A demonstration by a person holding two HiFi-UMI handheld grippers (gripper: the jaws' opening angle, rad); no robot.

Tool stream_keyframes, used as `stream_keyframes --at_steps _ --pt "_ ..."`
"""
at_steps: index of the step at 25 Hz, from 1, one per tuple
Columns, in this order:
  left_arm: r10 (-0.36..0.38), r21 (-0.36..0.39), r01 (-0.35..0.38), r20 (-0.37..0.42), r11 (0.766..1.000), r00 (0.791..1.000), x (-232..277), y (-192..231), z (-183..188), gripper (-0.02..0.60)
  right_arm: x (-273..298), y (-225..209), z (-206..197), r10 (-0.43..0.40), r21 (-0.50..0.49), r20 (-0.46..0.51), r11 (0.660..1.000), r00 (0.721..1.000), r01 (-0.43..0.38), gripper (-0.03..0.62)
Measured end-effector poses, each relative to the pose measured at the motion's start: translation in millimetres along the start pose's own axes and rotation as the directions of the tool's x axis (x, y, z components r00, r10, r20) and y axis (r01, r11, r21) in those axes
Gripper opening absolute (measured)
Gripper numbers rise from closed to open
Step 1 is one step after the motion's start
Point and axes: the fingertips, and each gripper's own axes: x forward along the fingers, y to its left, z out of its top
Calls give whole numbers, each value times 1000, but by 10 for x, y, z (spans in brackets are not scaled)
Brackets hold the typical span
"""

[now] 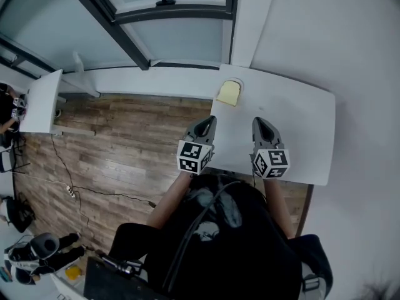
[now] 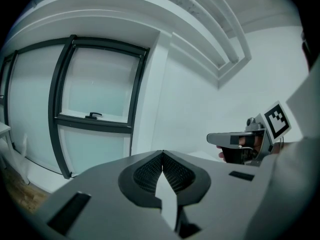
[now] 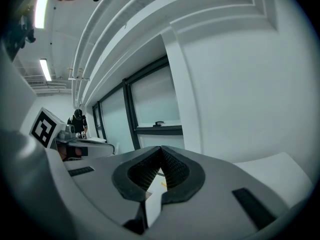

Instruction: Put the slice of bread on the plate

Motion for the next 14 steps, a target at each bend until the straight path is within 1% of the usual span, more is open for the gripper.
stream_keyframes --at_steps 14 --pt "-19 -10 19 -3 1000 1000 8 -34 -51 6 -40 -7 -61 -4 0 -6 1000 1000 4 8"
